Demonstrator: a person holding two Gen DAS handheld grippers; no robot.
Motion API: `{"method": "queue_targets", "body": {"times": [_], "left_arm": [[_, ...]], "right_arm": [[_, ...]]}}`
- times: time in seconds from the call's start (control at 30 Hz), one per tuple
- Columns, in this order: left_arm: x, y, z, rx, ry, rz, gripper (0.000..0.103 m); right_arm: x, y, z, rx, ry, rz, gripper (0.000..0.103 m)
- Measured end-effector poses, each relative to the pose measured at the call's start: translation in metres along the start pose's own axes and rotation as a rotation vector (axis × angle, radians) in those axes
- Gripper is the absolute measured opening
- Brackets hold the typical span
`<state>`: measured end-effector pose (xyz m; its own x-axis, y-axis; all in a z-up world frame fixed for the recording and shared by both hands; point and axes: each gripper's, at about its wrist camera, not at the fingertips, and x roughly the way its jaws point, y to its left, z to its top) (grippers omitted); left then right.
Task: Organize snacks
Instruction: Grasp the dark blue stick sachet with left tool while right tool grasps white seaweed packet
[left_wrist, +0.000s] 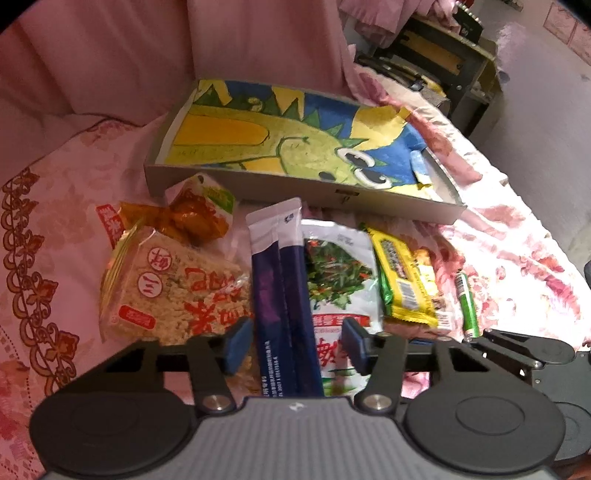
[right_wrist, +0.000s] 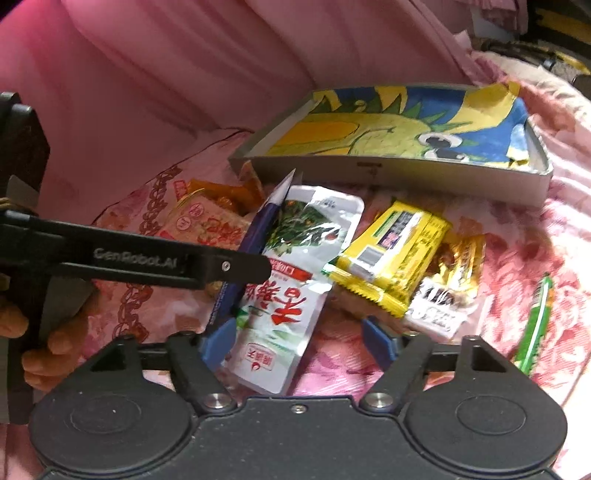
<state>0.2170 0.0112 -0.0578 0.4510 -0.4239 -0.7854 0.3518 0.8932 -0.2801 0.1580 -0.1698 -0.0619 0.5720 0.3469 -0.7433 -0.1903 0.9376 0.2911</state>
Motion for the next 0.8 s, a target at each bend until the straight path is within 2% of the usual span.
{"method": "queue_targets", "body": {"times": [0.2,0.27,0.3,0.47,0.6,0.67,0.8], "left_arm": [[0.002,0.006,0.001,-0.029,-0.004,-0.007,0.047],[0.002,0.008,0.002,-0.046,-0.001,-0.002,0.043],[0.001,0.009,0.002,-0.051,-0.002,0.003,0.04],[-0.001,0.012,0.002,-0.072,0.002,0.012,0.037],[-0.002,0.011,0.001,-0.073,-0.004,0.025,0.037],[-0.001,0.011,0.001,-0.076,-0.004,0.033,0.044],[0.003,0.014,0.004,-0.092,0.0,0.016,0.046]], "right_arm": [[0.011,-0.007,0.002,0.081,0.022,0.036,0.064],[0.013,-0.007,0.002,0.09,0.026,0.052,0.049],[0.013,-0.006,0.002,0.086,0.028,0.058,0.047],[0.01,-0.004,0.003,0.078,0.017,0.06,0.042],[0.006,-0.006,0.004,0.098,0.002,0.068,0.037],[0.004,-0.007,0.004,0.102,-0.003,0.061,0.033],[0.005,-0.01,0.004,0.122,0.002,0.055,0.031]]}}
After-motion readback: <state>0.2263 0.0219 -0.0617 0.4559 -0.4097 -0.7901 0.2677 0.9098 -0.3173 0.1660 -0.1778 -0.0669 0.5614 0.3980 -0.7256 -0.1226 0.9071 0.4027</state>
